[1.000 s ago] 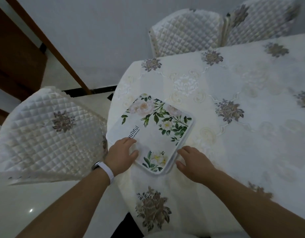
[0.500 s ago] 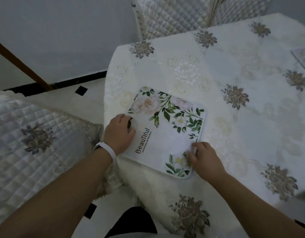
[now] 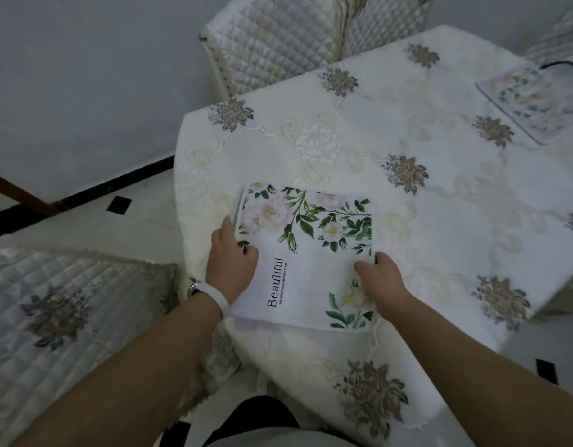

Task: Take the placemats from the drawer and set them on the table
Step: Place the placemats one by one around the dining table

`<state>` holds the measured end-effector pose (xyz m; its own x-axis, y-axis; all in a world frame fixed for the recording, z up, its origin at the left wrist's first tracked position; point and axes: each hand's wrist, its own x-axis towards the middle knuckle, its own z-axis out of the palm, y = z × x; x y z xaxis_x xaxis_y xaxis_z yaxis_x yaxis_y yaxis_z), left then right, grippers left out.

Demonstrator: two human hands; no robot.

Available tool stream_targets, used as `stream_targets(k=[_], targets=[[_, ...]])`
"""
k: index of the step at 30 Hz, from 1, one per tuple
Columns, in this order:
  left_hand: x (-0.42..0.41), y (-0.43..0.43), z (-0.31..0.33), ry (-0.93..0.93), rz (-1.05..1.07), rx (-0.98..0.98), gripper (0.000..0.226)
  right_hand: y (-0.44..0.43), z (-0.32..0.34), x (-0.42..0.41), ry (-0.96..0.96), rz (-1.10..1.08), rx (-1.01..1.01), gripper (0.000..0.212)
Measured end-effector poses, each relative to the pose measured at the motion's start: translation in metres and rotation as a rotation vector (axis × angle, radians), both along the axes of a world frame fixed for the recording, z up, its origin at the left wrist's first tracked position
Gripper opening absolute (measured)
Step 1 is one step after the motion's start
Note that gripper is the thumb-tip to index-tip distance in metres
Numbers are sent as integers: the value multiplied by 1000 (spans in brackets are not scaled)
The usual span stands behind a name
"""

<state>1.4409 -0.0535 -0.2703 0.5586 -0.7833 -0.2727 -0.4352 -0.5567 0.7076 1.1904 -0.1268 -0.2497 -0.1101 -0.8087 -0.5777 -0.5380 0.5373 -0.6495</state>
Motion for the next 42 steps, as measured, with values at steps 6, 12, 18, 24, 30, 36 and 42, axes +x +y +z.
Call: stream_targets(k=[6, 12, 18, 24, 30, 36, 42], targets=[[-20, -15, 13, 132, 9, 0, 46, -5, 19, -20, 1, 39, -33, 17], [-76, -25, 25, 149, -50, 30, 23, 8, 29, -79, -40, -38, -97, 13], [-153, -26, 43, 148, -146, -49, 26, 28, 38, -164, -86, -136, -117, 21], [-250, -17, 67, 132, -257, -51, 18, 60, 49, -261, -154, -253, -162, 29], [-356, -6, 87, 105, -363, -49, 16, 93, 55, -371, -147, -405, -180, 23], [-462, 5, 93, 117, -461, -65, 11, 132, 60, -474, -183, -520, -210, 24], [-542, 11, 107, 123, -559, -97, 10, 160, 64, -547, -193, -620, -225, 21]])
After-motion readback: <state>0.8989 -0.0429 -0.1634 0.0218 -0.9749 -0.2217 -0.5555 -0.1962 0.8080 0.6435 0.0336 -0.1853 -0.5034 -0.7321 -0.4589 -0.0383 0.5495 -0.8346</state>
